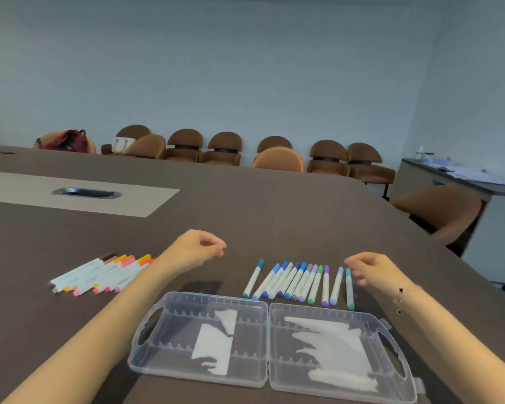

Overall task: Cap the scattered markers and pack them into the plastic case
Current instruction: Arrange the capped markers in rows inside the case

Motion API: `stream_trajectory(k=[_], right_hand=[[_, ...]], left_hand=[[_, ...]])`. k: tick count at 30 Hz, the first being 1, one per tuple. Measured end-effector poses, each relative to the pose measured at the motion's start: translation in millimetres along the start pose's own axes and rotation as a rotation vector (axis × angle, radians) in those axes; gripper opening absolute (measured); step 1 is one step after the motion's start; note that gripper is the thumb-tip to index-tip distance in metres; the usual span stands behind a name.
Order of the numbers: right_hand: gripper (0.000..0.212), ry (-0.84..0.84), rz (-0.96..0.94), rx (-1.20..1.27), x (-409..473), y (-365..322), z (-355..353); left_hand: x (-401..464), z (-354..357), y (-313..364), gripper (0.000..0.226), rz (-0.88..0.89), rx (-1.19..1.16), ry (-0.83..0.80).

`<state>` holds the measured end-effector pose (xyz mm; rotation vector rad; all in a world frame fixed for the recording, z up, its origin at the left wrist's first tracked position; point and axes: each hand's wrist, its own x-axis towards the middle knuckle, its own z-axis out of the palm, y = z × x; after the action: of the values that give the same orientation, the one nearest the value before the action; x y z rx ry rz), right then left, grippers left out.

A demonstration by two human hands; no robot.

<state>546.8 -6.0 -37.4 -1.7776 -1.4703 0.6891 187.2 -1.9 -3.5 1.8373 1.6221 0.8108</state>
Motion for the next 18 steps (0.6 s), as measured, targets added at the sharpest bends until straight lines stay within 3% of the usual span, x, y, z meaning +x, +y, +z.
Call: stream_trajectory(k=[5,15,18], right_hand=[[0.018,-0.11,-0.108,-0.065,-35.9,-40.2,27.0],[0.019,-0.187,-0.229,-0.135,-63.3,-92.4,106.4],[0.019,-0.21,-0.243,-0.132,-69.3,-100.7,122.9]], left_hand=[[-24.2,-51.5,-58.7,0.019,-0.002,0.108,0.126],[-34.1,-121.2,-177.7,0.022,-0.008,0.383,0.223],[-31.5,-130.4,-204.2,0.019,-0.101,0.526,0.23]])
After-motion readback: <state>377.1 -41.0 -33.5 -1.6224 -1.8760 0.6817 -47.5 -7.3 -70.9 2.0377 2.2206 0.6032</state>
